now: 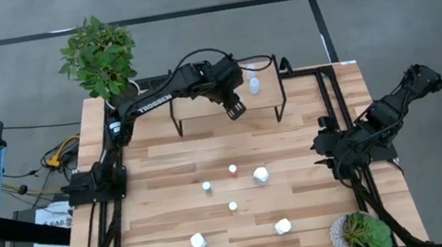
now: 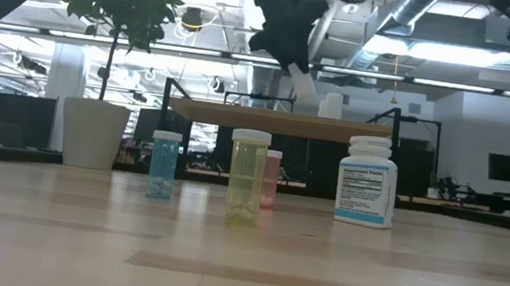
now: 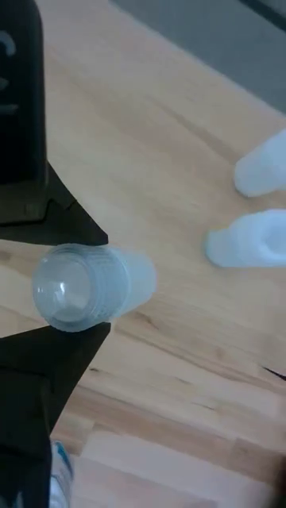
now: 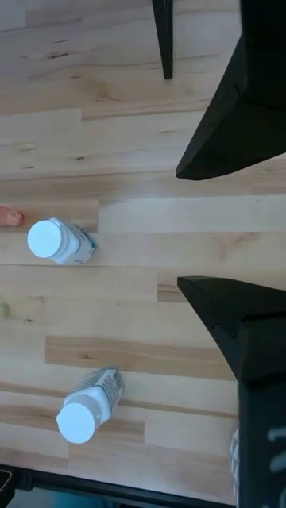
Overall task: Pick and place medicine bottles onto shelf by color
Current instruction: Put the white pill bottle aligned with the other white pill bottle on the shelf
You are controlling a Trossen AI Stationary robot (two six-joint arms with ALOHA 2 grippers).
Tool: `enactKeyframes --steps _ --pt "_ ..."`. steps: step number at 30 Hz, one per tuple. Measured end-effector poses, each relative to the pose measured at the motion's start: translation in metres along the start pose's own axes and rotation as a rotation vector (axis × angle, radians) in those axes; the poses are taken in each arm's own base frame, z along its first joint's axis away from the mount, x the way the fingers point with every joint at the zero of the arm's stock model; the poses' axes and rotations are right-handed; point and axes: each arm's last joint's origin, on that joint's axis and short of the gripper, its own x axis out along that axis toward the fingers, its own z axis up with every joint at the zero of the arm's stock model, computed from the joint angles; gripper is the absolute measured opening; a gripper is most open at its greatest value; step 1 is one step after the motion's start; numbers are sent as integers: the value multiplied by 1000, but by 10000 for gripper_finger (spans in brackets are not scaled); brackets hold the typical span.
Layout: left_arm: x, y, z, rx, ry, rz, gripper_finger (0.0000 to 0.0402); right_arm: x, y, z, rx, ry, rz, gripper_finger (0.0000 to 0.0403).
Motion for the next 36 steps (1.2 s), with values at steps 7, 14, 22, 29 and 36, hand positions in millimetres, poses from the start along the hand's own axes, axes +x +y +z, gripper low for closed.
enactKeyframes --steps 7,14,22,29,36 --pt "1 10 -12 -50 135 52 114 0 0 0 7 0 1 232" --pt "1 12 -15 -55 163 62 114 0 0 0 7 1 2 232" --pt "0 17 -21 -56 224 118 114 -1 4 -2 -15 1 16 232" --pt "0 26 -21 -81 235 128 118 -2 6 -3 -29 0 28 232" --pt "0 28 -21 -85 235 127 157 -2 7 -3 -32 0 30 232"
